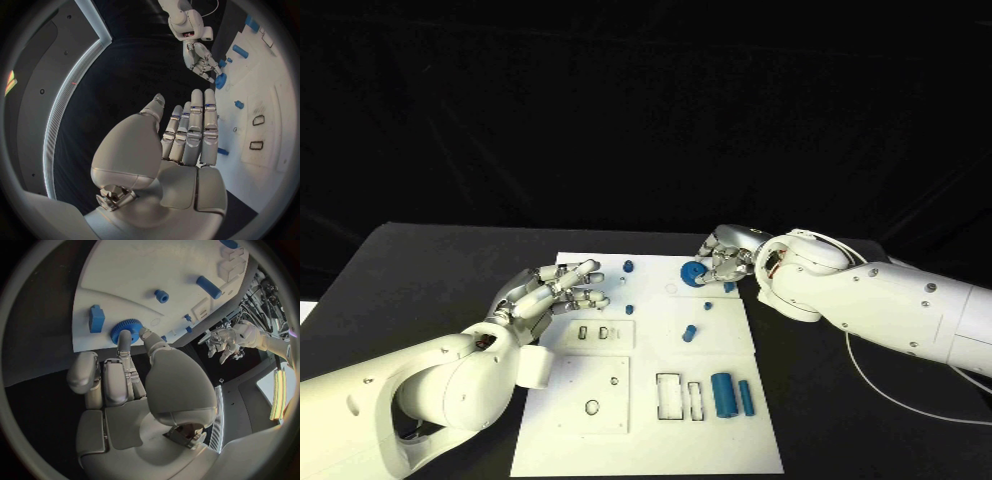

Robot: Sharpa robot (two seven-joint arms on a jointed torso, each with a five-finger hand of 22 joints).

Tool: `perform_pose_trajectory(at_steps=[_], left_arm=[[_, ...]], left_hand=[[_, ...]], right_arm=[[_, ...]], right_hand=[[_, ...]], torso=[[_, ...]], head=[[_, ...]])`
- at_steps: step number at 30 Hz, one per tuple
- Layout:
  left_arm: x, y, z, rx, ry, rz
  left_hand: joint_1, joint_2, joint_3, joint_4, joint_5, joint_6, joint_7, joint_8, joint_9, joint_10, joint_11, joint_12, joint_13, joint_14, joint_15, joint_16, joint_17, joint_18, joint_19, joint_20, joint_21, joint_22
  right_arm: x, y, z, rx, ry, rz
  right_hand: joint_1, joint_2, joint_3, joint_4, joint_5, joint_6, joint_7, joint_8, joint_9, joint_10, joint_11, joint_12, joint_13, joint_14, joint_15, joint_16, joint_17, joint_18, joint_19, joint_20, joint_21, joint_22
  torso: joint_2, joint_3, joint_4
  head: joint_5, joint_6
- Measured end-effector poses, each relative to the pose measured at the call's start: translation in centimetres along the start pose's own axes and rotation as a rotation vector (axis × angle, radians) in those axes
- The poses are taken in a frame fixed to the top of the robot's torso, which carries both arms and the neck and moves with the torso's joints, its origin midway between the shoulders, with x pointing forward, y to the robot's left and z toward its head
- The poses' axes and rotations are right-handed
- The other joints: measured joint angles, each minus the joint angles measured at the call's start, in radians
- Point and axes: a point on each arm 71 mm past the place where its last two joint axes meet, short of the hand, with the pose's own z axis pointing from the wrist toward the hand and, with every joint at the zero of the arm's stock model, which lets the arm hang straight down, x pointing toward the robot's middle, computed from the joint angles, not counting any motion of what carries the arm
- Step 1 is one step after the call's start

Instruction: Assemble the parts on the task board

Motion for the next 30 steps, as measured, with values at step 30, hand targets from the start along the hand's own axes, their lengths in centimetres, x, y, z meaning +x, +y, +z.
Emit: perform_pose_trajectory(at_steps=[30], left_arm=[[0.06,0.03,0.00,-0.003,0.005,-0.002]], left_hand=[[0.000,0.000,0.003,-0.003,0.000,0.000,0.000,0.000,0.000,0.000,0.000,0.000,0.000,0.000,0.000,0.000,0.002,0.000,0.000,0.000,0.000,-0.001]], right_arm=[[0.63,0.60,0.89,0.004,0.008,-0.030]], right_hand=[[0.043,0.043,0.020,0.016,-0.007,0.049,-0.009,0.032,0.009,0.043,-0.011,0.241,0.272,0.000,0.000,0.063,0.090,-0.011,0.020,0.002,0.047,0.078]], torso=[[0.001,-0.0018,0.0012]], head=[[-0.002,-0.012]])
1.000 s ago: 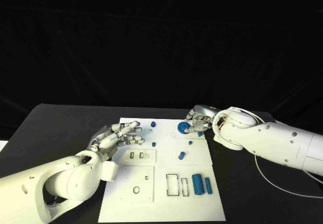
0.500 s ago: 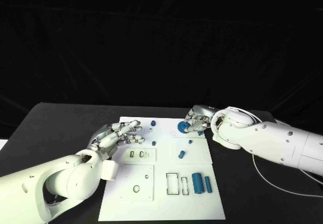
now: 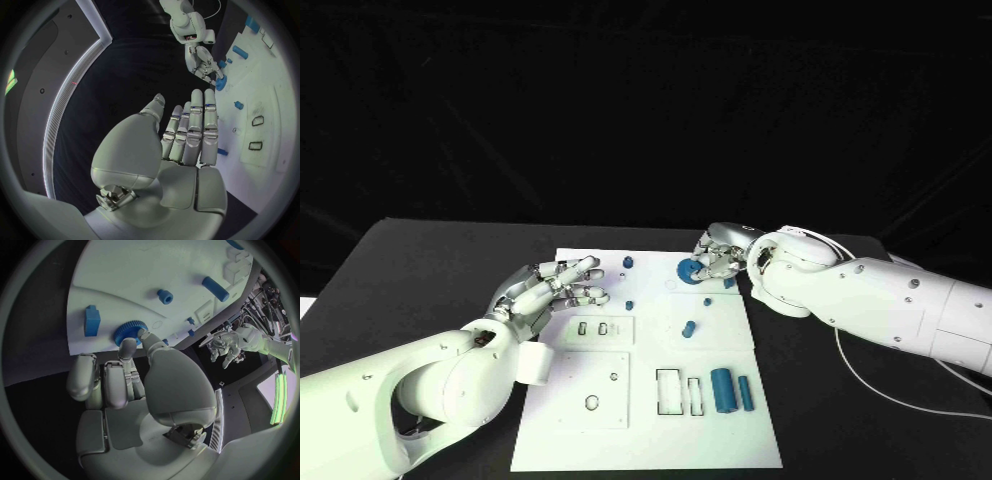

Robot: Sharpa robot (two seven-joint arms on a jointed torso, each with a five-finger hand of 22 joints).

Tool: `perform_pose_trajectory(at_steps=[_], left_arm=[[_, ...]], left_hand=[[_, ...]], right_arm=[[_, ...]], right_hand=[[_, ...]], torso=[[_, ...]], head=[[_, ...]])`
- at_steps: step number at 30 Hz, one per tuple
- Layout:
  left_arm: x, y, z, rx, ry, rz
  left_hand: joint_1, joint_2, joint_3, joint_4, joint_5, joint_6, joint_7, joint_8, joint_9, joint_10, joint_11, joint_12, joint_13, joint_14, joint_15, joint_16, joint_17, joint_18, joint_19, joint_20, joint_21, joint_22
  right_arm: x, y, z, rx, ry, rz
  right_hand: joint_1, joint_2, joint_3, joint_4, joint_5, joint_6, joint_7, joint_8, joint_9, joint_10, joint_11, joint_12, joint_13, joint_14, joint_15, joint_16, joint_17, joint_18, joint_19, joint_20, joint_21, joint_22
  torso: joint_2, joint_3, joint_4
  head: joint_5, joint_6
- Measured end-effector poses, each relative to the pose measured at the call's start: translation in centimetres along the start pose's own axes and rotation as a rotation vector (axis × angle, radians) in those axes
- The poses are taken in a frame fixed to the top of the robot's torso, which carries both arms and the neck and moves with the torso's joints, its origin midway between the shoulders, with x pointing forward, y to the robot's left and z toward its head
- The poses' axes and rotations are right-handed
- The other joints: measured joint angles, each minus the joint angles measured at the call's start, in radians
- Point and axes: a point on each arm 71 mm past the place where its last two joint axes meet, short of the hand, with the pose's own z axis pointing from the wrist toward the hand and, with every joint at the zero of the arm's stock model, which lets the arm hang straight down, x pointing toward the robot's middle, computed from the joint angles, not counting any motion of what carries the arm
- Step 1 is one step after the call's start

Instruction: Assemble the parts on the task board

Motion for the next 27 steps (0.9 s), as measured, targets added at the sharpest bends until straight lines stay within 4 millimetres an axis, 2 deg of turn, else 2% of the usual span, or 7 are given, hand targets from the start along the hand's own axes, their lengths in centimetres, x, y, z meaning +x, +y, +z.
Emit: perform_pose_trajectory(at_steps=[5,7,9,11,15,27], left_arm=[[0.0,0.0,0.0,-0.001,0.000,0.000],[0.0,0.0,0.0,-0.001,0.000,0.000],[0.0,0.0,0.0,-0.001,0.000,0.000],[-0.1,0.0,0.0,-0.001,-0.001,0.000],[-0.2,0.0,0.0,-0.001,-0.003,0.001],[-0.3,0.0,0.0,-0.002,-0.007,0.002]], left_hand=[[0.000,0.000,0.000,0.000,0.000,0.000,0.000,0.000,0.000,0.000,0.000,0.000,0.000,0.000,0.000,0.000,0.000,0.000,0.000,0.000,0.000,0.000],[0.000,0.000,0.000,0.000,0.000,0.000,0.000,0.000,0.000,0.000,0.000,0.000,0.000,0.000,0.000,0.000,0.000,0.000,0.000,0.000,0.000,0.000],[0.000,0.000,0.000,0.000,0.000,0.000,0.000,0.000,0.000,0.000,0.000,0.000,0.000,0.000,0.000,0.000,0.000,0.000,0.000,0.000,0.000,0.000],[0.000,0.000,0.000,0.000,0.000,0.000,0.000,0.000,0.000,0.000,0.000,0.000,0.000,0.000,0.000,0.000,0.000,0.000,0.000,0.000,0.000,0.000],[0.000,0.000,0.000,0.000,0.000,0.000,0.000,0.000,0.000,0.000,0.000,0.000,0.000,0.000,0.000,0.000,0.000,0.000,0.000,0.000,0.000,0.000],[0.000,0.000,0.000,0.000,0.000,0.000,0.000,0.000,0.000,0.000,0.000,0.000,0.000,0.000,0.000,0.000,0.001,0.000,0.000,0.000,0.000,-0.001]], right_arm=[[0.0,0.1,0.0,-0.001,-0.003,-0.005],[0.0,0.1,0.0,-0.001,-0.007,-0.006],[0.1,0.2,-0.1,-0.003,-0.012,-0.004],[0.3,0.4,-0.2,-0.009,-0.016,0.000],[0.5,1.6,-0.7,-0.041,-0.037,0.012],[0.4,6.2,-0.4,-0.130,-0.110,0.030]], right_hand=[[0.000,0.000,0.004,0.010,0.001,0.014,-0.004,0.001,-0.001,0.030,-0.002,0.083,0.087,0.000,0.000,0.021,0.027,0.000,0.011,0.000,0.015,0.025],[-0.003,-0.003,0.008,0.014,0.022,0.026,-0.005,0.005,-0.001,0.038,-0.006,0.118,0.125,0.000,0.000,0.030,0.040,0.000,0.018,0.000,0.024,0.039],[-0.004,-0.004,0.012,0.018,0.039,0.030,-0.009,0.009,0.000,0.043,-0.005,0.140,0.150,0.000,0.000,0.032,0.049,-0.012,0.020,-0.001,0.029,0.051],[-0.004,-0.004,0.016,0.022,0.050,0.038,-0.009,0.009,0.003,0.051,-0.008,0.161,0.172,0.000,0.000,0.040,0.057,-0.012,0.029,-0.004,0.035,0.064],[-0.004,-0.004,0.024,0.026,0.068,0.049,-0.013,0.012,0.005,0.061,-0.011,0.193,0.209,-0.002,-0.002,0.048,0.074,-0.012,0.038,-0.005,0.048,0.089],[-0.008,-0.002,0.034,0.026,0.068,0.055,-0.015,0.013,0.005,0.062,-0.012,0.195,0.217,-0.004,-0.003,0.052,0.078,-0.012,0.041,-0.002,0.053,0.098]], torso=[[0.000,-0.0002,0.0004],[0.000,-0.0002,0.0004],[0.000,-0.0002,0.0004],[0.000,-0.0001,0.0004],[0.000,-0.0001,0.0008],[0.001,-0.0019,0.0047]], head=[[-0.001,-0.003],[-0.002,-0.003],[-0.002,-0.003],[-0.002,-0.003],[-0.002,-0.002],[0.005,0.001]])
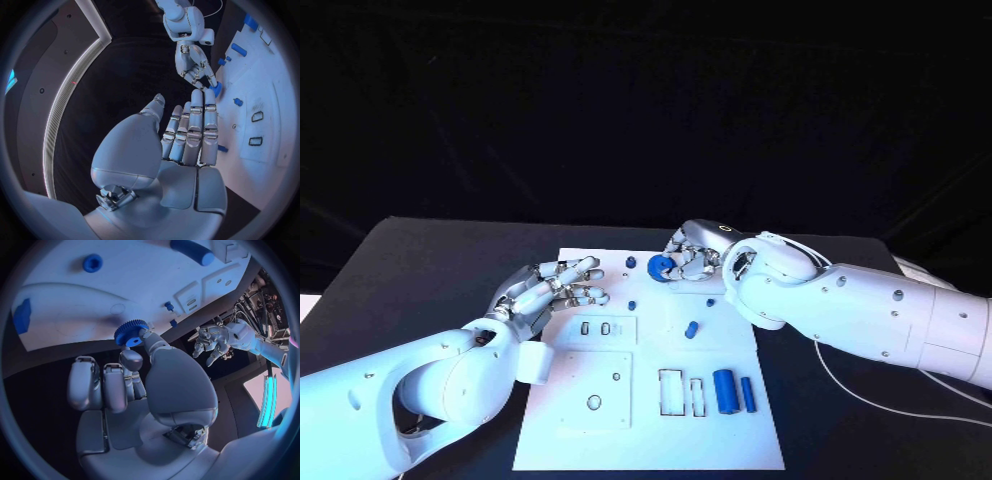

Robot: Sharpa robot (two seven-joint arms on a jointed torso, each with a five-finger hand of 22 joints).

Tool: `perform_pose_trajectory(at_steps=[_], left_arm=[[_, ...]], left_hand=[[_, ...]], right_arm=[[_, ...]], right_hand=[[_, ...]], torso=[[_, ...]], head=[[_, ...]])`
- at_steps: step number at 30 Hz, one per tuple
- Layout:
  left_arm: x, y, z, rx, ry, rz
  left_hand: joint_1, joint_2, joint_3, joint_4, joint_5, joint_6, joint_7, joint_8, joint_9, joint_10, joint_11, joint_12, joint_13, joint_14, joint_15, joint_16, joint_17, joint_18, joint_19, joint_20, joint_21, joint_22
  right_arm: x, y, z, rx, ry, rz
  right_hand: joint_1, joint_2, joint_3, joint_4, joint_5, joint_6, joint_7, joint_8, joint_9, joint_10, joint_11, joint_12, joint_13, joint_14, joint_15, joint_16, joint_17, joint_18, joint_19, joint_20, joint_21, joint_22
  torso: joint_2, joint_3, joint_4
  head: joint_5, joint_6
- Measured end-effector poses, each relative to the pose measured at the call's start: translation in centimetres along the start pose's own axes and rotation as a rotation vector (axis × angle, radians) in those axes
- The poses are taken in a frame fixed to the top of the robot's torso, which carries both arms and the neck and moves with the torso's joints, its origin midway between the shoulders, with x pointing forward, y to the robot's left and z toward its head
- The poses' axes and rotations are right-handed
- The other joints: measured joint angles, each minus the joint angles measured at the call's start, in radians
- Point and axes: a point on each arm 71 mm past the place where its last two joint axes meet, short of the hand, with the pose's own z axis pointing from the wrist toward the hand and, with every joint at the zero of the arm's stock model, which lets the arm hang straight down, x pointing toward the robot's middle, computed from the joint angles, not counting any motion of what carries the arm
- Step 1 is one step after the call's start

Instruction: Assemble the parts on the task board

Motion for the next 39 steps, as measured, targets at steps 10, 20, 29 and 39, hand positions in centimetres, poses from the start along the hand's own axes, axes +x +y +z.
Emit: perform_pose_trajectory(at_steps=[10,20,29,39], left_arm=[[0.0,0.0,0.0,-0.001,0.000,-0.001],[0.1,0.0,0.0,-0.003,0.002,-0.002],[0.3,0.0,0.0,-0.004,0.007,-0.005],[0.3,0.1,0.0,-0.006,0.008,-0.005]], left_hand=[[0.000,0.000,0.000,0.000,0.000,0.000,0.000,0.000,0.000,0.000,0.000,0.000,0.000,0.000,0.000,0.000,0.000,0.000,0.000,0.000,0.000,0.000],[0.000,0.000,0.000,0.000,0.000,0.000,0.000,0.000,0.000,0.000,0.000,0.000,0.000,0.000,0.000,0.000,0.000,0.000,0.000,0.000,0.000,0.000],[0.000,0.000,0.000,0.000,0.000,0.000,0.000,0.000,0.000,0.000,0.000,0.000,0.000,0.000,0.000,0.000,0.000,0.000,0.000,0.000,0.000,0.000],[0.000,0.000,0.000,0.000,0.000,0.000,0.000,0.000,0.000,0.000,0.000,0.000,0.000,0.000,0.000,0.000,0.000,0.000,0.000,0.000,0.000,0.000]], right_arm=[[0.9,2.6,1.4,-0.037,-0.006,0.001],[2.0,3.8,2.3,-0.050,0.004,-0.001],[2.1,4.1,2.6,-0.054,0.003,-0.006],[2.3,4.3,2.7,-0.058,0.011,-0.010]], right_hand=[[0.003,0.005,0.005,-0.004,-0.001,-0.001,0.000,0.000,0.000,0.000,0.000,0.000,0.002,0.000,0.000,0.000,-0.001,0.000,0.003,-0.004,0.000,0.001],[0.003,0.005,0.012,-0.002,-0.010,-0.002,0.001,0.000,0.000,0.000,0.000,0.000,0.007,0.000,0.000,0.000,-0.001,0.000,0.003,-0.003,0.000,0.003],[0.003,0.005,0.012,-0.002,-0.018,-0.004,0.001,-0.001,0.000,0.000,0.000,0.000,0.007,0.000,0.000,0.000,-0.005,0.000,0.003,-0.003,0.000,0.003],[-0.019,-0.017,0.011,0.001,-0.075,-0.088,0.026,-0.057,-0.009,-0.048,0.024,-0.094,-0.057,0.001,0.006,0.000,-0.011,0.000,-0.003,0.003,0.000,-0.002]], torso=[[0.003,-0.0050,0.0078],[0.005,-0.0062,0.0096],[0.005,-0.0069,0.0100],[0.005,-0.0060,0.0093]], head=[[0.006,-0.003],[0.010,-0.008],[0.012,-0.011],[0.014,-0.013]])
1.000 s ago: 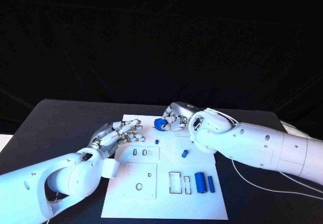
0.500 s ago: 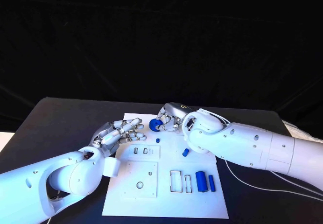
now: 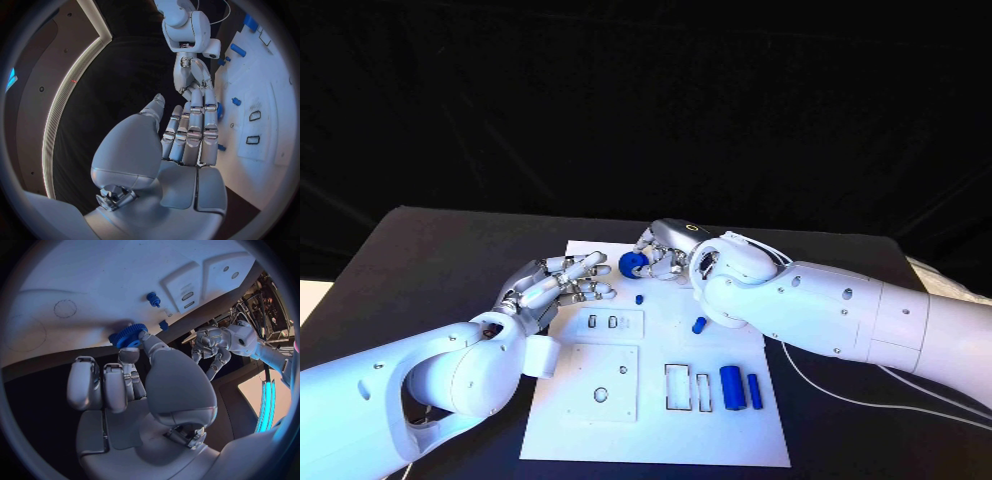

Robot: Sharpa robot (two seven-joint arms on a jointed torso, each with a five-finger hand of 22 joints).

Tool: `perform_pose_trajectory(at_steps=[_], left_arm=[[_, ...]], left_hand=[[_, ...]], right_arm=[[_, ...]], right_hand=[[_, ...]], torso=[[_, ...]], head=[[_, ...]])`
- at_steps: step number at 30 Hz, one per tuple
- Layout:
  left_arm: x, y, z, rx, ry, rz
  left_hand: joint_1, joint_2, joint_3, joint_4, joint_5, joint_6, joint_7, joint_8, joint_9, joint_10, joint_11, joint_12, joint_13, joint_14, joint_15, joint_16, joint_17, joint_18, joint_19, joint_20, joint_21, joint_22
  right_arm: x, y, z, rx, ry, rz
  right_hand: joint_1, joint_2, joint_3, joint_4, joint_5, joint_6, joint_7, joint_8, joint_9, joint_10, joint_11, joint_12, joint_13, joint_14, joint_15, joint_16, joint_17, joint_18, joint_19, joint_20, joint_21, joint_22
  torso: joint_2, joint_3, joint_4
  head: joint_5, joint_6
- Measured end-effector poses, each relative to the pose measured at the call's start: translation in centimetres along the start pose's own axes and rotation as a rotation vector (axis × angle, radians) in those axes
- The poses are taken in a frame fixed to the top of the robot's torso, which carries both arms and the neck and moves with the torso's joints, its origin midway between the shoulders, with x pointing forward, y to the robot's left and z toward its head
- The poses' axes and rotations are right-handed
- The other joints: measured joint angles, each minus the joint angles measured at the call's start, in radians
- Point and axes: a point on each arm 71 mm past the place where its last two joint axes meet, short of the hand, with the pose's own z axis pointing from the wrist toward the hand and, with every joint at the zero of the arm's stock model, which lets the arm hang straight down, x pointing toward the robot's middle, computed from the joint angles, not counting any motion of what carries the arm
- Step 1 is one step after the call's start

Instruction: Assemble the parts on the task board

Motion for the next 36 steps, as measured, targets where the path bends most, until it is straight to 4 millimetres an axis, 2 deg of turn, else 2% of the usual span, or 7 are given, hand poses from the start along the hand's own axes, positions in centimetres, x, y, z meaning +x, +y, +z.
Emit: perform_pose_trajectory(at_steps=[3,23,25,30,36], left_arm=[[0.0,0.0,0.0,0.000,0.000,0.000],[0.0,0.0,0.0,-0.003,0.000,0.000],[0.0,0.0,0.0,-0.003,0.000,0.000],[-0.1,0.0,0.0,-0.003,-0.002,0.000],[-0.3,0.0,0.0,-0.004,-0.007,0.002]], left_hand=[[0.000,0.000,0.000,0.000,0.000,0.000,0.000,0.000,0.000,0.000,0.000,0.000,0.000,0.000,0.000,0.000,0.000,0.000,0.000,0.000,0.000,0.000],[0.000,0.000,0.003,-0.003,0.000,0.000,0.000,0.000,0.000,0.004,0.004,0.000,0.000,0.000,0.000,0.000,0.003,0.000,0.000,0.000,-0.004,0.000],[0.000,0.000,0.003,-0.003,0.000,0.000,0.000,0.000,0.000,0.004,0.004,0.000,0.000,0.000,0.000,0.000,0.003,0.000,0.000,0.000,-0.004,0.000],[0.000,0.000,0.003,-0.003,0.000,0.000,0.000,0.000,0.000,0.004,0.004,0.000,0.000,0.000,0.000,0.000,0.003,0.000,0.000,0.000,-0.004,0.000],[0.000,0.000,0.003,-0.003,0.000,0.000,0.000,0.000,0.000,0.004,0.004,0.000,0.000,0.000,0.000,0.000,0.003,0.000,0.000,0.000,-0.004,0.000]], right_arm=[[0.0,0.0,0.0,-0.001,0.002,0.000],[0.6,0.3,-0.6,-0.015,0.032,0.001],[0.6,0.2,-0.6,-0.014,0.028,0.002],[0.4,-0.2,-0.9,-0.011,0.003,0.008],[-0.5,-1.6,-2.2,-0.012,-0.042,0.026]], right_hand=[[-0.006,-0.006,-0.003,0.002,0.000,-0.005,0.005,0.000,-0.004,-0.001,-0.001,-0.002,-0.001,-0.001,0.001,0.000,0.002,0.000,-0.003,0.003,0.000,0.000],[-0.006,-0.006,-0.008,0.008,0.000,-0.001,0.001,0.000,0.000,-0.001,-0.001,-0.002,0.002,-0.001,0.001,0.000,0.001,0.000,0.001,0.006,0.000,0.002],[-0.009,-0.010,-0.015,0.008,-0.001,-0.004,0.002,0.000,-0.001,-0.012,0.005,-0.025,-0.013,-0.001,0.002,-0.010,-0.009,0.000,-0.003,0.010,0.000,-0.002],[-0.008,-0.017,-0.031,0.016,-0.006,-0.051,0.012,0.000,-0.010,-0.053,0.015,-0.105,-0.075,-0.001,0.008,-0.024,-0.032,0.000,-0.010,0.017,0.000,-0.017],[-0.008,-0.017,-0.032,0.017,-0.006,-0.053,0.014,0.000,-0.009,-0.056,0.012,-0.100,-0.070,-0.001,0.008,-0.024,-0.034,0.000,-0.012,0.019,0.000,-0.014]], torso=[[0.000,0.0000,0.0000],[0.001,0.0006,0.0000],[0.001,0.0007,0.0000],[0.001,0.0011,-0.0006],[0.001,0.0027,-0.0027]], head=[[0.000,-0.001],[0.001,-0.007],[0.000,-0.008],[-0.001,-0.006],[-0.001,-0.003]])
